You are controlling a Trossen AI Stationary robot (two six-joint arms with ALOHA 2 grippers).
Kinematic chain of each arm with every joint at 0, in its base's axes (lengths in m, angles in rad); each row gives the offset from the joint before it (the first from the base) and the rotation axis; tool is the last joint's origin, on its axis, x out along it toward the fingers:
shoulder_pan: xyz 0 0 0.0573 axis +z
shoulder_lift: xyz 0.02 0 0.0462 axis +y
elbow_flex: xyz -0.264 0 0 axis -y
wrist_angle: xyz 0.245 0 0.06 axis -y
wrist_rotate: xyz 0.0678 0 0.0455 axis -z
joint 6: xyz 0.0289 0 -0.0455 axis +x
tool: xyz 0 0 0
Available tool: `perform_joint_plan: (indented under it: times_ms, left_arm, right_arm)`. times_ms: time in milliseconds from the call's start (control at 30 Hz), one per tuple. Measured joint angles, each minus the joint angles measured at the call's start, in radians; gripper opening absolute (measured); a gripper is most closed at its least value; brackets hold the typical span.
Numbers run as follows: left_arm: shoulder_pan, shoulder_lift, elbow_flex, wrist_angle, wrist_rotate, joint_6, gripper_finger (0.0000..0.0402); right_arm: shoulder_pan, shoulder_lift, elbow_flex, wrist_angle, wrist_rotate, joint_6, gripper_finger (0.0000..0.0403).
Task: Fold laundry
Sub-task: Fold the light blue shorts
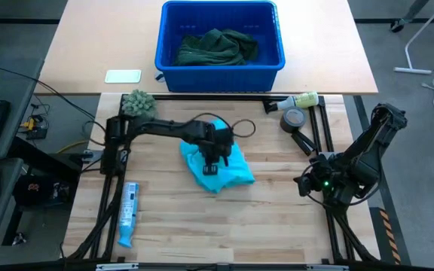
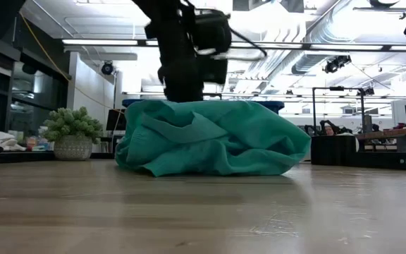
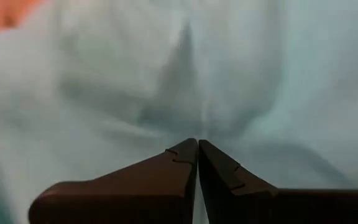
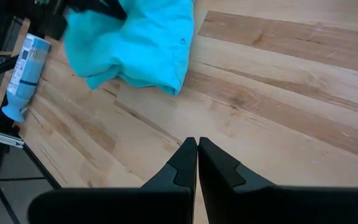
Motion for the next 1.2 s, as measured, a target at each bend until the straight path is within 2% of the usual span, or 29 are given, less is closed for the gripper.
perform_joint_plan:
  times_ms: [167, 267, 333, 400, 500, 733, 1033, 1200]
  left_arm:
    - [-0.015, 0.094, 0.0, -0.037, -0.005, -0.015, 0.0]
    - [0.0, 0.121, -0.005, -0.057, -0.011, -0.121, 0.0]
    - [0.026, 0.124, -0.028, -0.039, 0.022, -0.225, 0.0]
    - [0.054, 0.109, -0.06, 0.002, 0.043, -0.32, 0.0]
    - [0.092, 0.072, -0.109, 0.054, 0.023, -0.438, 0.0]
    - [0.185, -0.022, -0.253, 0.162, -0.011, -0.625, 0.0]
    - [0.308, -0.079, -0.325, 0.188, -0.079, -0.786, 0.0]
    - [0.385, -0.087, -0.324, 0.19, -0.083, -0.769, 0.0]
  right_arm:
    - [-0.031, 0.0, 0.0, 0.0, 0.0, -0.001, 0.0]
    - [-0.048, 0.0, 0.0, 0.006, 0.0, -0.001, 0.0]
    - [-0.059, 0.0, 0.0, 0.013, 0.0, -0.001, 0.0]
    - [-0.066, 0.0, 0.0, 0.02, 0.0, -0.003, 0.0]
    - [-0.066, 0.0, 0.0, 0.024, 0.0, -0.009, 0.0]
    - [-0.065, 0.0, 0.0, 0.03, 0.0, -0.01, 0.0]
    - [-0.065, 0.0, 0.0, 0.036, 0.0, -0.01, 0.0]
    - [-0.065, 0.0, 0.0, 0.051, 0.0, -0.01, 0.0]
